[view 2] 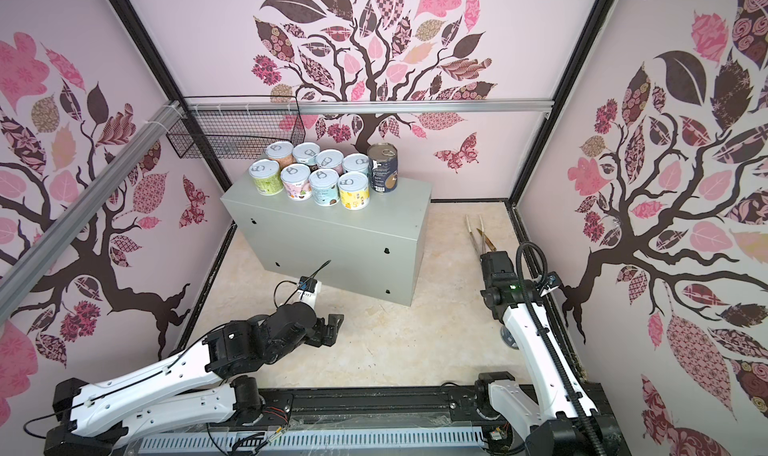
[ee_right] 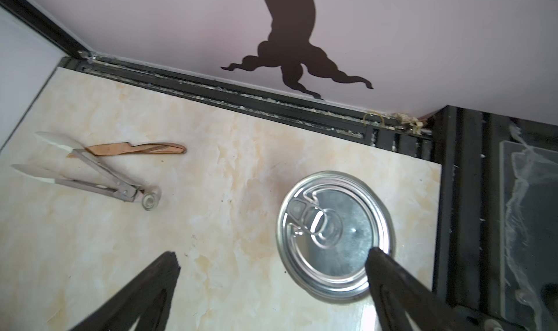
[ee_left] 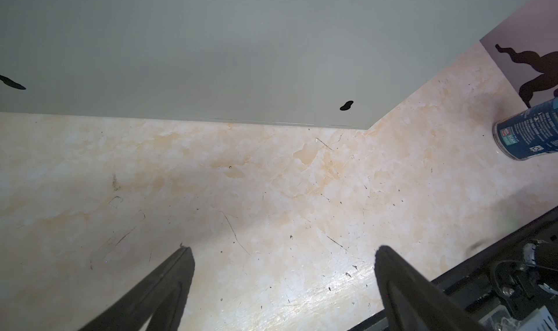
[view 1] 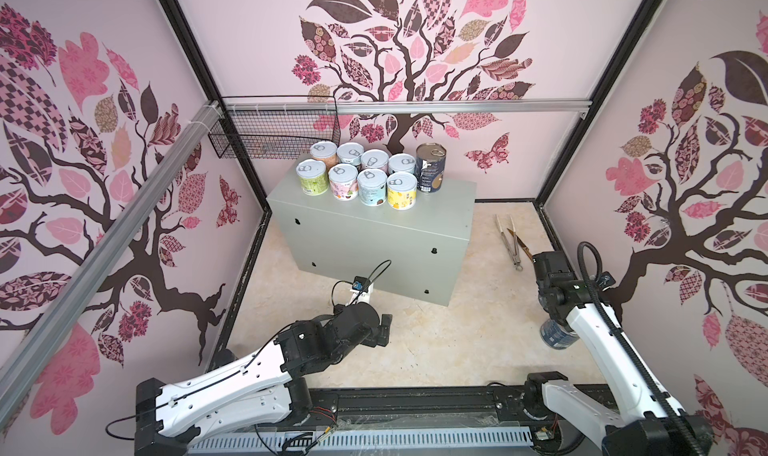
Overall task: Place and organize the canned foods onto the counter
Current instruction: 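Lower the right gripper over the blue can while the left gripper draws back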
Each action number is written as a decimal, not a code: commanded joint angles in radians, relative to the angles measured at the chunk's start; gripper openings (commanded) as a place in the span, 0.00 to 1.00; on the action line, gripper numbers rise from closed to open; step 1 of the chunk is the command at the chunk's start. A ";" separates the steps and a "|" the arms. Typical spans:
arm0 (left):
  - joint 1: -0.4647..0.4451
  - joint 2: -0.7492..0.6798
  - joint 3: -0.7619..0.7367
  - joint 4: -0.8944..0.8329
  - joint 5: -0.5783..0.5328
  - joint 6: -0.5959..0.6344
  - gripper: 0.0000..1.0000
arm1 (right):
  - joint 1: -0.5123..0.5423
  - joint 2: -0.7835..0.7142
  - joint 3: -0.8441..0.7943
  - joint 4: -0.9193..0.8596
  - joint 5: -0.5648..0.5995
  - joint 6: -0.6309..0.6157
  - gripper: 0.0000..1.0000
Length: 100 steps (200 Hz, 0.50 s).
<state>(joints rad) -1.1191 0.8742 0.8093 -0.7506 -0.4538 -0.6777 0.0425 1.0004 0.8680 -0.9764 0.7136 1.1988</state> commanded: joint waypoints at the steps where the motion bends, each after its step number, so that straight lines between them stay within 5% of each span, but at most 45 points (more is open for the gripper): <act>1: -0.007 -0.017 -0.022 -0.011 -0.016 -0.008 0.97 | 0.000 0.004 -0.017 -0.136 0.039 0.123 1.00; 100: -0.034 0.013 -0.005 -0.034 -0.014 -0.023 0.97 | -0.002 0.013 -0.119 -0.161 0.057 0.160 1.00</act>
<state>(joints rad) -1.1427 0.8867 0.8093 -0.7811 -0.4534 -0.6857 0.0425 1.0027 0.7536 -1.1088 0.7345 1.3415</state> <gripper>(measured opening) 0.969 0.999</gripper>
